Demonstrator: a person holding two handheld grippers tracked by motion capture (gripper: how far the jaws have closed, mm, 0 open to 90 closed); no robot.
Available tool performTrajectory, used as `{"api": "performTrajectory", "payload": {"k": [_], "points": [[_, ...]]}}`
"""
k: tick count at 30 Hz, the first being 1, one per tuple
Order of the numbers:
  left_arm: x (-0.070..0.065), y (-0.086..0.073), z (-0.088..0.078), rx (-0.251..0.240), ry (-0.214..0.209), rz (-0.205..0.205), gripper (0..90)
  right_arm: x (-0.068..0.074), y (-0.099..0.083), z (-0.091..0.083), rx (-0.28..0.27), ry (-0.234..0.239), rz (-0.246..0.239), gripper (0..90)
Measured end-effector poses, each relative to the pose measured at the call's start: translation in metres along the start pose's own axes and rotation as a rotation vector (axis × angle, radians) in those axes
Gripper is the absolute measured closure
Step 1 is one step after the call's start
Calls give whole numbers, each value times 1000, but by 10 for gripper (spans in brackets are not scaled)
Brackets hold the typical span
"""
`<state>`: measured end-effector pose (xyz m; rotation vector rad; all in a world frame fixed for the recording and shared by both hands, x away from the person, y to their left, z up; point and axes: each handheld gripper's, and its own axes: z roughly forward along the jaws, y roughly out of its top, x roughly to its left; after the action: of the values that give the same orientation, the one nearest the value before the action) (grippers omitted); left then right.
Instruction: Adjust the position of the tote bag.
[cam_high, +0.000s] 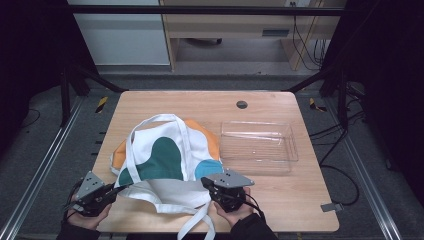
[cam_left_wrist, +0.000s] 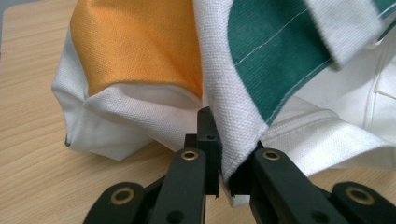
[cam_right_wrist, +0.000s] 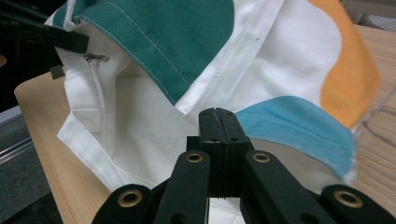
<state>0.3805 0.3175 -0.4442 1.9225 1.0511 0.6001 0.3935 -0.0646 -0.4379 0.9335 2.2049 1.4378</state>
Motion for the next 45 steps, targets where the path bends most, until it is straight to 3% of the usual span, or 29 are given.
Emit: {"api": "performTrajectory", "payload": {"k": [8,15,30,36,45], "points": [[2,1,0,-3,-2,-7,858,9,-4,21,20,4,-10,900],[2,1,0,-6,-2,-12,858,16,-16,44,70,4,-22,900],[3,0,-1,-10,-4,-17,858,16,-27,66,122,-39,-7,900],[3,1,0,-10,-5,-17,859,16,-26,68,91,-56,2,900],[3,0,0,-7,-3,-14,860,18,-14,52,-12,-66,2,900]]}}
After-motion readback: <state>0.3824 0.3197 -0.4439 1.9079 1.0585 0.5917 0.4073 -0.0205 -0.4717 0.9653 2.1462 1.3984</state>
